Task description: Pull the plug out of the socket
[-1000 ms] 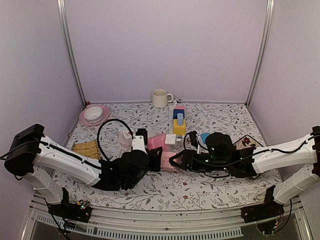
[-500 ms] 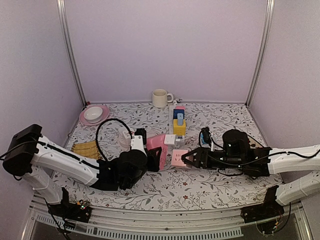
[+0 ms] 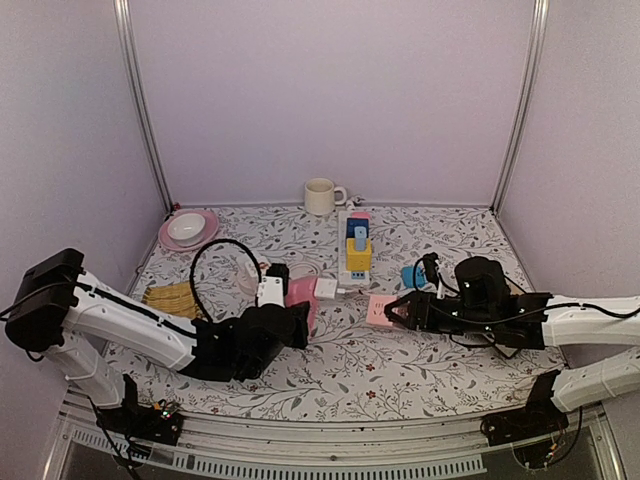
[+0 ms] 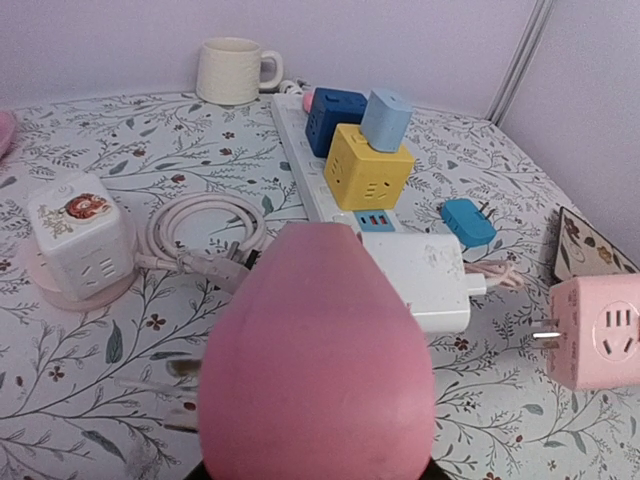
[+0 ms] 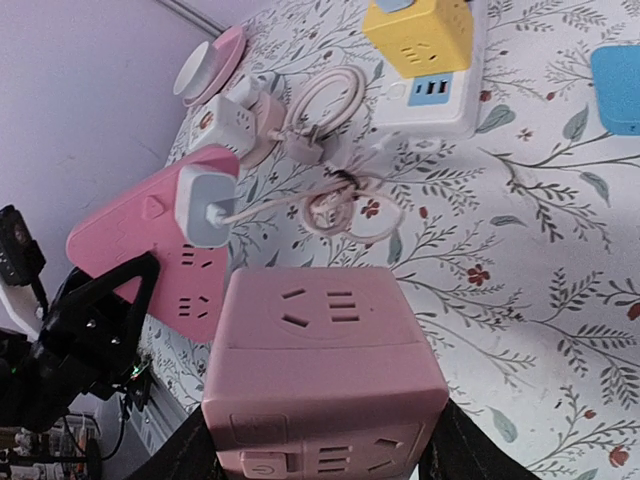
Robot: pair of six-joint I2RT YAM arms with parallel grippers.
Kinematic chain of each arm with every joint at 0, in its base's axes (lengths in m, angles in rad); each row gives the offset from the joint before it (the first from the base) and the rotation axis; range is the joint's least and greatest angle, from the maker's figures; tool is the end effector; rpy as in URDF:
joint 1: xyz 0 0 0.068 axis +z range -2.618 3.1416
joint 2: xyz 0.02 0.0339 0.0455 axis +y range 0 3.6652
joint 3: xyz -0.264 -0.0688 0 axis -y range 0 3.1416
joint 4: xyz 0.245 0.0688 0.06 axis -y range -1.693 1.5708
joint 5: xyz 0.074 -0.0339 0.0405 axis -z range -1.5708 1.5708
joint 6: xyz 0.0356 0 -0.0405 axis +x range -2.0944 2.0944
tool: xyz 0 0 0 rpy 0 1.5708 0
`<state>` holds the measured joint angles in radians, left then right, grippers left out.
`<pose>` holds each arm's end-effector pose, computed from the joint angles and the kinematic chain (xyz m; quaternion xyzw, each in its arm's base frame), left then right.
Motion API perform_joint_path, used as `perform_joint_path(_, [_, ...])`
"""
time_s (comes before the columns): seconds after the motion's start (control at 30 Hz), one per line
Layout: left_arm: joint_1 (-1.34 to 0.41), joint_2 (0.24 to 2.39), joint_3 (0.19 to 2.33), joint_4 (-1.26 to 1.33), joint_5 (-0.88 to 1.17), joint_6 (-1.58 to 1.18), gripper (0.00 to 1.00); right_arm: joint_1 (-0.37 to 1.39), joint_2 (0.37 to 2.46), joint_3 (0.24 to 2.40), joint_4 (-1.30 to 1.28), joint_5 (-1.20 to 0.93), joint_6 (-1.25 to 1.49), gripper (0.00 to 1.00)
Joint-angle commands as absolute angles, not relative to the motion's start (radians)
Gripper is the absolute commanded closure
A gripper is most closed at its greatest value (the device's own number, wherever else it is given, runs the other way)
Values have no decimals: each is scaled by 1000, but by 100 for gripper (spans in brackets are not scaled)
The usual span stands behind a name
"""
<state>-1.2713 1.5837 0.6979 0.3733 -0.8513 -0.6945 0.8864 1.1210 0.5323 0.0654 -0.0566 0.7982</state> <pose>0.1170 -0.2881 0.1779 0.0238 0.8130 -0.1849 0.5516 0.1484 0.1850 0.2104 -0.0523 0.8641 0.3893 0.3145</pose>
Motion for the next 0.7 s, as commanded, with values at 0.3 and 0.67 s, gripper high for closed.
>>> perform_joint_path(0.3, [-1261,1491,686,404,-863,-671,100,644,1103,401,90,-148,734,88])
perform_joint_path(0.67, [-1257,1418,667,381,-849,-658,100,641,1073,320,110,-130,768,55])
